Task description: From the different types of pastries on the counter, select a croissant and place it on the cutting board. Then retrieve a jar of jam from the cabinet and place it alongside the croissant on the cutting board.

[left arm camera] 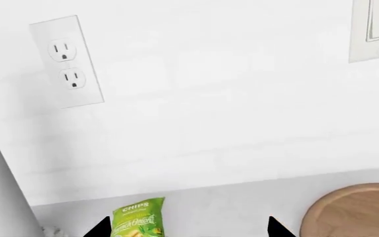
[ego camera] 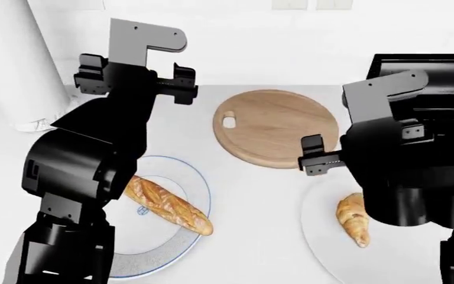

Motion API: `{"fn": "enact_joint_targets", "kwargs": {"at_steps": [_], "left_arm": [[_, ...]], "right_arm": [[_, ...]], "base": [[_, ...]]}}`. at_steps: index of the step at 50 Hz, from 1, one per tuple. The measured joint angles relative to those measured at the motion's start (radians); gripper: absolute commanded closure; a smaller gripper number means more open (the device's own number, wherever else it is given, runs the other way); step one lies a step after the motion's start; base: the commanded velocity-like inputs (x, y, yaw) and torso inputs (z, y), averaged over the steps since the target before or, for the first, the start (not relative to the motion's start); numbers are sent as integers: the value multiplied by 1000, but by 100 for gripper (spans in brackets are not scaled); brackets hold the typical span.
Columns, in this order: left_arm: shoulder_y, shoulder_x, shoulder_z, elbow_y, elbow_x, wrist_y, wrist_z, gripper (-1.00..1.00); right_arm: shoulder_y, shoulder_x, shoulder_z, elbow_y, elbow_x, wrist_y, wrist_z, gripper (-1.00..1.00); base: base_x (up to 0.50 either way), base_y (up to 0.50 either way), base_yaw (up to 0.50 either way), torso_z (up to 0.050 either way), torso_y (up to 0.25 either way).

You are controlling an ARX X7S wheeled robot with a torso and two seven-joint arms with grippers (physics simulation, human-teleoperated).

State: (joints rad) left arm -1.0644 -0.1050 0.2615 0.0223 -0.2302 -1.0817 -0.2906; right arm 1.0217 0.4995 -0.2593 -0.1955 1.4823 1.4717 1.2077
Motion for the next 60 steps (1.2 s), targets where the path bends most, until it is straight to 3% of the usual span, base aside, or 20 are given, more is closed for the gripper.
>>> {"fn": "enact_joint_targets", "kwargs": {"at_steps": [10, 22, 37, 60], "left_arm": [[-1, -2, 7, -15, -7, 9, -4, -100], [-5, -2, 16, -24, -15, 8, -11, -100], [-13, -6, 20, -71, -20, 38, -18, -100], [-17, -16, 34, -96, -22, 65, -36, -100]], "right_arm": [[8, 215, -202, -174, 414, -285, 228, -100], [133, 457, -512, -402, 634, -629, 320, -100], [166, 611, -751, -546, 656, -864, 308, -100], [101, 678, -842, -548, 586, -937, 185, -100]], "base": [[0, 0, 0, 0, 0], [0, 0, 0, 0, 0], [0, 0, 0, 0, 0], [0, 0, 0, 0, 0]]}}
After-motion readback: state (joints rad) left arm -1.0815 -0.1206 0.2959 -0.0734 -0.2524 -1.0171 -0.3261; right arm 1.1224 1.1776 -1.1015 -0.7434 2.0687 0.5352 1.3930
